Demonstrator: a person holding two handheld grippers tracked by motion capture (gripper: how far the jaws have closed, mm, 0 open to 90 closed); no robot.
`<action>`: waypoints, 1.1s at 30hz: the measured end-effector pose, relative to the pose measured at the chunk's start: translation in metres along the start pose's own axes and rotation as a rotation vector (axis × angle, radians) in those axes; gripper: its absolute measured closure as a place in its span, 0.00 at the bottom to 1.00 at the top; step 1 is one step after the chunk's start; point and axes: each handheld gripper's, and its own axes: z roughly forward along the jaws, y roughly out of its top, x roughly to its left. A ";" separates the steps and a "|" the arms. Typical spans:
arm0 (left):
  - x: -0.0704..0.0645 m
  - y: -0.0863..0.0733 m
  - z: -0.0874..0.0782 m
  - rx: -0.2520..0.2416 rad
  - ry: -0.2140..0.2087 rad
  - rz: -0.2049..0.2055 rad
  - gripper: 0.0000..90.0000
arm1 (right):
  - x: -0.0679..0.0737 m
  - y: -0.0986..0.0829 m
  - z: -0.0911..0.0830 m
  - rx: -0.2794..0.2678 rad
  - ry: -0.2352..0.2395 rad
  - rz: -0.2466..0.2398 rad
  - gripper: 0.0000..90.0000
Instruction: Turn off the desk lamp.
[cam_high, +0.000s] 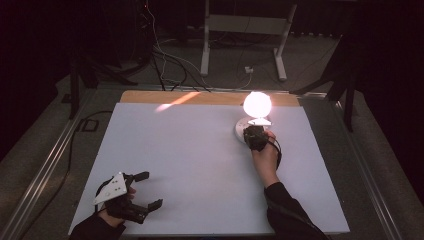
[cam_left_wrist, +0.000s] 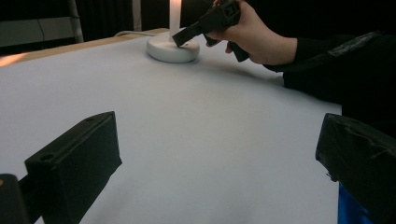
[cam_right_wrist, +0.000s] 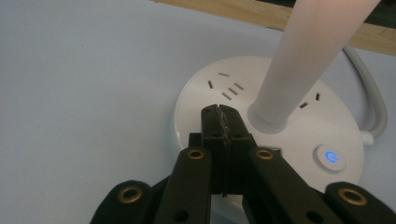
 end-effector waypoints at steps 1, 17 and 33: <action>0.000 0.000 0.000 -0.001 0.000 -0.001 0.01 | 0.000 0.000 0.000 0.001 -0.001 -0.003 1.00; 0.001 0.000 0.000 0.002 0.002 -0.003 0.01 | 0.002 0.012 -0.020 -0.048 0.029 0.006 1.00; 0.000 0.001 0.000 -0.008 0.005 -0.001 0.01 | -0.001 0.009 -0.020 -0.059 0.021 -0.003 1.00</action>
